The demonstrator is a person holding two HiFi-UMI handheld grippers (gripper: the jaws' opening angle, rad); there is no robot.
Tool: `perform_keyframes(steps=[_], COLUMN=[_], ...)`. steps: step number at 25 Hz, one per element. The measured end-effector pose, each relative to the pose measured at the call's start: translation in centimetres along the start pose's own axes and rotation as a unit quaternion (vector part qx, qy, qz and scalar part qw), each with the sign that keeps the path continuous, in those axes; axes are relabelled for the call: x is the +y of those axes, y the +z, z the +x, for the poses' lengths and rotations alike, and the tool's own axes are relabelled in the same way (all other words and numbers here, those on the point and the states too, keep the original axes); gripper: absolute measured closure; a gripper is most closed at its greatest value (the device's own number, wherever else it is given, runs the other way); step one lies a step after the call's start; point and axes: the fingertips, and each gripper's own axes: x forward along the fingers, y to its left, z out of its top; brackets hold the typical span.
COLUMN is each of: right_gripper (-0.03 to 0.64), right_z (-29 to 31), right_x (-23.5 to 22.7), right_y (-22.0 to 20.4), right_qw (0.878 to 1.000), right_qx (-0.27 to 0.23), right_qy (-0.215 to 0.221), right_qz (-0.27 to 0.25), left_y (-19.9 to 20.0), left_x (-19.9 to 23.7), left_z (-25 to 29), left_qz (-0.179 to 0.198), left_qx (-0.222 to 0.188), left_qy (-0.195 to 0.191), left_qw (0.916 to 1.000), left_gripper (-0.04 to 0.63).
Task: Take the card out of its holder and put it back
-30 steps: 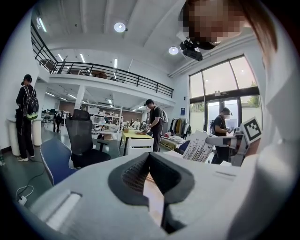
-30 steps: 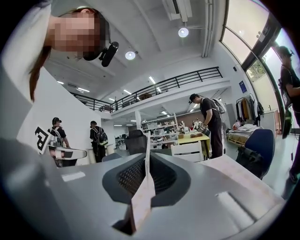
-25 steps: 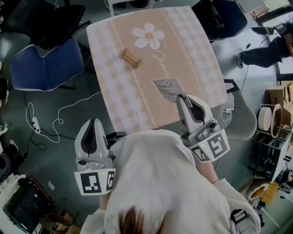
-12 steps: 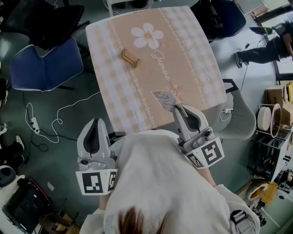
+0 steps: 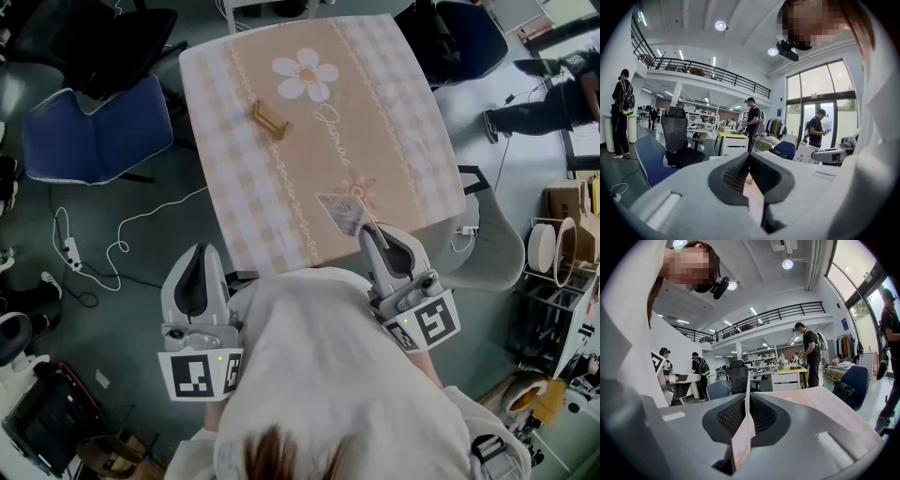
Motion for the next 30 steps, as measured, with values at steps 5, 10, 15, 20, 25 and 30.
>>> perform_keyframes(steps=[5, 10, 15, 20, 25, 30], right_gripper=[0.603, 0.603, 0.601, 0.603, 0.603, 0.603], right_z=[-0.2, 0.1, 0.3, 0.5, 0.6, 0.6], right_x=[-0.7, -1.0, -0.8, -0.4, -0.3, -0.1], right_y=[0.0, -0.3, -0.4, -0.6, -0.9, -0.8], right_qw=[1.0, 1.0, 1.0, 1.0, 1.0, 1.0], right_qx=[0.002, 0.007, 0.01, 0.015, 0.02, 0.022], right_qy=[-0.012, -0.014, -0.01, -0.004, -0.002, 0.001], right_qz=[0.0, 0.003, 0.002, -0.001, -0.001, -0.003], left_y=[0.9, 1.5, 1.0, 0.8, 0.4, 0.3], left_x=[0.4, 0.8, 0.8, 0.7, 0.7, 0.7], left_z=[-0.1, 0.0, 0.0, 0.0, 0.1, -0.1], left_qz=[0.013, 0.027, 0.026, 0.028, 0.024, 0.023], left_qx=[-0.006, -0.013, -0.008, -0.007, 0.001, 0.002], left_qy=[0.003, 0.002, -0.001, -0.007, -0.008, -0.006], left_qw=[0.9999, 0.9995, 0.9996, 0.9996, 0.9997, 0.9997], left_gripper=[0.595, 0.595, 0.595, 0.595, 0.595, 0.595])
